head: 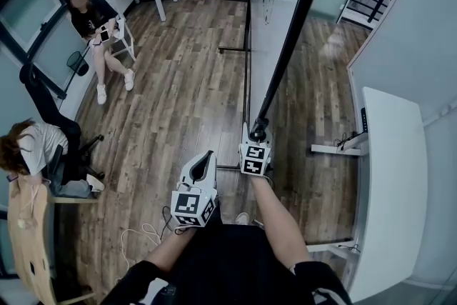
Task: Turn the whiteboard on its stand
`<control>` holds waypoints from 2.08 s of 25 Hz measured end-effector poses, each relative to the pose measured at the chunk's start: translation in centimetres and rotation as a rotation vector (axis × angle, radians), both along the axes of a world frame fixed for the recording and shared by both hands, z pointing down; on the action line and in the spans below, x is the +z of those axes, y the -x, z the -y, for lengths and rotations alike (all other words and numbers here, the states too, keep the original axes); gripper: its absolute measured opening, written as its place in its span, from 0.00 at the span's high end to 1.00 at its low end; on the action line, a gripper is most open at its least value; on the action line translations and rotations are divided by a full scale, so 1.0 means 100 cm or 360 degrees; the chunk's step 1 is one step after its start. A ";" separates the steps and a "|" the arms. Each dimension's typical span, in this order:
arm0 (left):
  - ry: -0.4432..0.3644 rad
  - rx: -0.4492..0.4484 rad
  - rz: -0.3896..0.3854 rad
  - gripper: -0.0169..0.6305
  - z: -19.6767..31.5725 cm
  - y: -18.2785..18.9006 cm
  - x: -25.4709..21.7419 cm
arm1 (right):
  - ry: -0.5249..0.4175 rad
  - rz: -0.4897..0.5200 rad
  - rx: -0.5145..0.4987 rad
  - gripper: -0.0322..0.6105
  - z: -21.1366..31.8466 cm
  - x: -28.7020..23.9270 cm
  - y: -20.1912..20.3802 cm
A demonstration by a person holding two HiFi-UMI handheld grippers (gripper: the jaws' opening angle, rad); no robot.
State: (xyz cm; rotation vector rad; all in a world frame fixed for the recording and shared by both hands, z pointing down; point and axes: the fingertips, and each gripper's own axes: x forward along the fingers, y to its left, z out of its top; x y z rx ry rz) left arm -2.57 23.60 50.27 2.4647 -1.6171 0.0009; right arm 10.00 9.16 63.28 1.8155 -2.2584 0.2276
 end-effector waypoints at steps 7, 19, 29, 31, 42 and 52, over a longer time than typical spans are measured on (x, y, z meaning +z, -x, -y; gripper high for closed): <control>0.0020 0.0007 -0.0002 0.95 -0.027 -0.002 0.004 | -0.0003 -0.0005 -0.0013 0.73 -0.046 -0.003 0.003; 0.0011 -0.0008 0.0001 0.95 -0.063 -0.015 -0.010 | 0.0028 0.0000 -0.0068 0.73 -0.094 -0.013 0.005; 0.0006 -0.0100 0.0053 0.95 -0.093 -0.033 -0.009 | 0.0098 0.0056 -0.0206 0.69 -0.128 -0.013 -0.010; 0.0008 -0.0113 0.0063 0.95 -0.097 -0.037 -0.008 | 0.0106 0.0053 -0.0222 0.69 -0.136 -0.013 -0.016; -0.0032 -0.0056 0.0038 0.95 -0.097 -0.036 -0.025 | 0.0048 0.0277 -0.0343 0.74 -0.192 -0.057 -0.022; -0.0021 0.0082 -0.0021 0.95 -0.094 -0.027 -0.034 | -0.0093 0.0391 -0.0278 0.89 -0.225 -0.132 -0.011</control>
